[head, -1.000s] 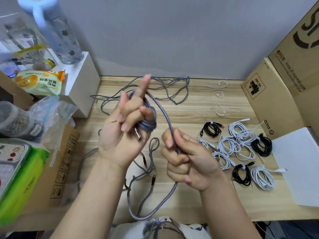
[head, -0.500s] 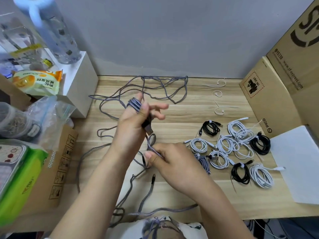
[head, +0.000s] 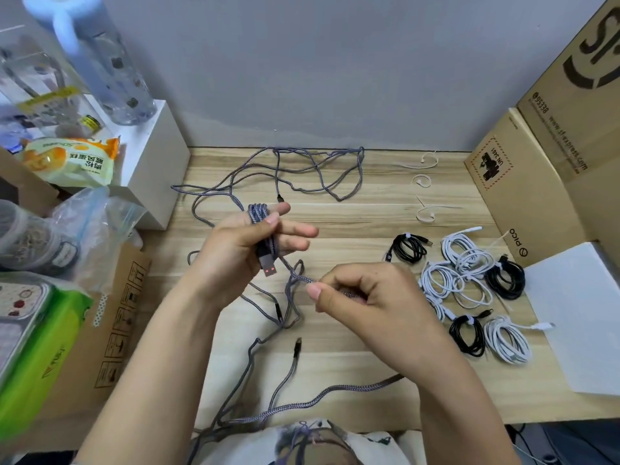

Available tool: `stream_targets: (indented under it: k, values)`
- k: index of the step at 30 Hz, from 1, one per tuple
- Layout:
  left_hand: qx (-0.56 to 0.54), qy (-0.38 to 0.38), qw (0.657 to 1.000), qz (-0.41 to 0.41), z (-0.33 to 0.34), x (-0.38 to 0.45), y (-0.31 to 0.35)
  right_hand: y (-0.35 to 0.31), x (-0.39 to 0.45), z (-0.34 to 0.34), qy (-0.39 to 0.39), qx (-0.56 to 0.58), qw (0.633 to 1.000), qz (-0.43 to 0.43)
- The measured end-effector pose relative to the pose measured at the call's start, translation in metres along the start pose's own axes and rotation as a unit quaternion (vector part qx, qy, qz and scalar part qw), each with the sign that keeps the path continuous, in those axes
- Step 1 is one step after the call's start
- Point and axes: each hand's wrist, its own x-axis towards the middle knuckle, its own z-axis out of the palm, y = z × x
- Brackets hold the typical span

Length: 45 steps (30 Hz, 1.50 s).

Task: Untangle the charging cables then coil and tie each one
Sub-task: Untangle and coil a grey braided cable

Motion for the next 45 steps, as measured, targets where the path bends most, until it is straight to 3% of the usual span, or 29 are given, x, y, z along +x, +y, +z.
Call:
stream_targets:
  k: [3,8,13,17,23,25,27,29,31,33,34,35,36,37,38,40,42,43,45]
  values:
    - [0.029,-0.036,0.999,-0.014,0.002,-0.004,0.001,-0.001,0.001,-0.002,-0.007,0.003,1.000,-0.022]
    - [0.042,-0.061,0.997,0.001,0.008,-0.005,-0.003,0.004,0.005,0.005,-0.017,-0.104,0.988,-0.111]
    - [0.204,-0.102,0.973,0.017,0.024,-0.022,-0.008,0.003,0.010,-0.004,0.031,-0.116,0.973,-0.195]
    - [0.204,-0.143,0.969,-0.001,0.031,-0.028,-0.008,0.005,0.016,-0.006,0.075,-0.112,0.969,-0.207]
    - [-0.014,-0.283,0.957,-0.061,0.020,-0.031,-0.003,0.022,0.027,-0.003,0.124,0.007,0.981,-0.150]
    - [-0.157,-0.357,0.917,-0.079,0.018,-0.030,0.001,0.030,0.031,0.000,0.107,-0.026,0.986,-0.122]
    - [-0.313,-0.384,0.863,-0.101,0.020,-0.028,0.008,0.033,0.031,0.006,0.072,-0.007,0.994,-0.079]
    - [-0.379,-0.338,0.856,-0.099,0.022,-0.026,0.014,0.031,0.031,0.013,0.021,0.167,0.986,-0.016]
    - [-0.418,-0.310,0.848,-0.102,0.024,-0.024,0.015,0.027,0.030,0.018,-0.040,0.377,0.924,0.051]
    - [-0.443,-0.287,0.843,-0.107,0.023,-0.021,0.013,0.028,0.030,0.018,-0.133,0.578,0.799,0.103]
    - [-0.446,-0.267,0.847,-0.113,0.022,-0.020,0.012,0.032,0.032,0.017,-0.192,0.673,0.706,0.114]
    - [-0.448,-0.249,0.850,-0.120,0.020,-0.020,0.011,0.033,0.033,0.016,-0.222,0.726,0.641,0.115]
    - [-0.454,-0.234,0.851,-0.125,0.019,-0.020,0.011,0.034,0.033,0.013,-0.223,0.749,0.614,0.111]
    - [-0.465,-0.221,0.848,-0.127,0.018,-0.020,0.010,0.034,0.033,0.013,-0.207,0.749,0.620,0.107]
    - [-0.479,-0.214,0.842,-0.126,0.017,-0.019,0.010,0.033,0.033,0.016,-0.175,0.726,0.656,0.111]
    - [-0.502,-0.209,0.832,-0.110,0.014,-0.019,0.011,0.033,0.031,0.020,-0.066,0.595,0.792,0.117]
    - [-0.504,-0.195,0.837,-0.084,0.012,-0.017,0.012,0.039,0.032,0.027,0.026,0.432,0.897,0.088]
    - [-0.498,-0.179,0.845,-0.072,0.011,-0.016,0.012,0.042,0.033,0.031,0.043,0.341,0.936,0.071]
    - [-0.493,-0.142,0.857,-0.041,0.007,-0.011,0.013,0.046,0.033,0.039,0.019,0.191,0.980,0.057]
